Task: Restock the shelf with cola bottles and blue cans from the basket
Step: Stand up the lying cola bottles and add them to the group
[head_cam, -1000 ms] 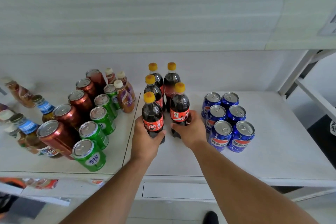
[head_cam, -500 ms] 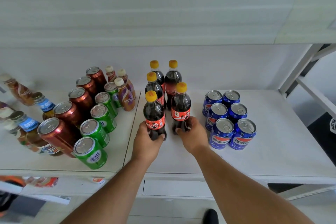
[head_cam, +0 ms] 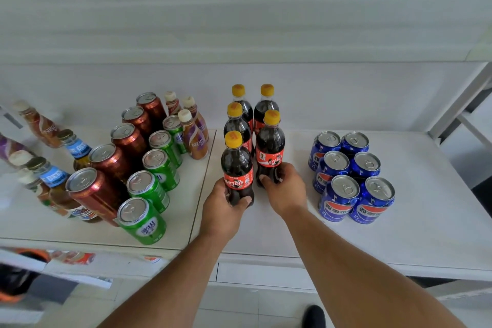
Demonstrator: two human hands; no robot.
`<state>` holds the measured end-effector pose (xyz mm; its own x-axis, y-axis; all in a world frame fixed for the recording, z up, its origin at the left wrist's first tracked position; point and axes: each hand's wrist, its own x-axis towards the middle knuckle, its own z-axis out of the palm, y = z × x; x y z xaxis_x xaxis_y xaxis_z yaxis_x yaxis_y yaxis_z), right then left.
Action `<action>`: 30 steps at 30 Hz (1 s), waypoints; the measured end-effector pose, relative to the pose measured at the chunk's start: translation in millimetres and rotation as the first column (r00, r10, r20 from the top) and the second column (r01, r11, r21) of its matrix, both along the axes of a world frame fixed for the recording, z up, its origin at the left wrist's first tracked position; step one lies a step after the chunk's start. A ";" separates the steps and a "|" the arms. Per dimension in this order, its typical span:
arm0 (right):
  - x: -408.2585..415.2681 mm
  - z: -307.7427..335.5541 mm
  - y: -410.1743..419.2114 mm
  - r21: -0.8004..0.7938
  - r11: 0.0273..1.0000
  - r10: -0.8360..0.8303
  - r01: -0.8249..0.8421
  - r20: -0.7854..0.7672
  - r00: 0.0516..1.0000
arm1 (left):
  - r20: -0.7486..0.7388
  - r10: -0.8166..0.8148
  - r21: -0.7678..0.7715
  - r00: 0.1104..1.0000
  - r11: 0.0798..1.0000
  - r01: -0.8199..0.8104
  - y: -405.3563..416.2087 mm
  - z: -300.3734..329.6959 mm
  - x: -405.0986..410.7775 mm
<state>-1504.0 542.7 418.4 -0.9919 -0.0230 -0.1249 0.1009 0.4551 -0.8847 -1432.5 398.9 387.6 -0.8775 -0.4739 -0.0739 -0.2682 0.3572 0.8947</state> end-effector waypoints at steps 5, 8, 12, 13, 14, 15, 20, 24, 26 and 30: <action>-11.2 -0.3 -8.8 -0.008 1.000 -0.022 0.022 0.021 1.000 | -0.010 -0.020 -0.009 1.000 1.000 0.020 -1.0 2.6 1.7; -16.4 -1.6 -12.0 -0.003 1.000 -0.027 0.027 0.018 0.999 | -0.007 -0.020 -0.016 1.000 1.000 0.020 -0.8 3.1 2.4; -21.7 -2.1 -14.7 -0.004 1.000 -0.031 0.031 0.022 0.999 | 0.000 -0.024 -0.015 1.000 1.000 0.024 -0.4 5.2 2.9; -22.2 -2.0 -15.3 -0.006 0.999 -0.031 0.031 0.027 0.999 | 0.001 -0.025 -0.014 1.000 1.000 0.025 -0.2 6.0 3.2; -22.8 -1.9 -15.9 -0.010 0.999 -0.031 0.031 0.030 0.999 | 0.002 -0.025 -0.013 1.000 1.000 0.025 0.0 6.2 3.3; -23.6 -1.7 -16.2 -0.011 0.999 -0.030 0.030 0.032 0.999 | 0.000 -0.026 -0.010 1.000 1.000 0.026 -0.1 6.4 3.3; -29.1 -1.6 -17.5 -0.006 1.000 -0.027 0.027 0.034 0.999 | 0.001 -0.028 -0.009 1.000 1.000 0.028 -0.7 5.2 2.9; -29.0 -1.5 -17.5 -0.002 1.000 -0.026 0.026 0.042 0.999 | 0.004 -0.029 -0.005 1.000 1.000 0.029 0.1 5.1 3.3; -29.0 -2.1 -17.8 -0.002 1.000 -0.030 0.030 0.042 0.999 | 0.001 -0.034 0.000 0.999 0.999 0.034 0.0 4.5 3.6; -30.0 -1.5 -17.8 0.004 1.000 -0.029 0.029 0.044 0.999 | -0.003 -0.033 0.005 0.999 0.999 0.033 -0.8 5.5 4.2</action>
<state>-1534.0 524.9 416.8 -0.9857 0.0057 -0.1685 0.1527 0.4540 -0.8778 -1428.3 398.0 393.0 -0.8929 -0.4442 -0.0741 -0.2541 0.3611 0.8972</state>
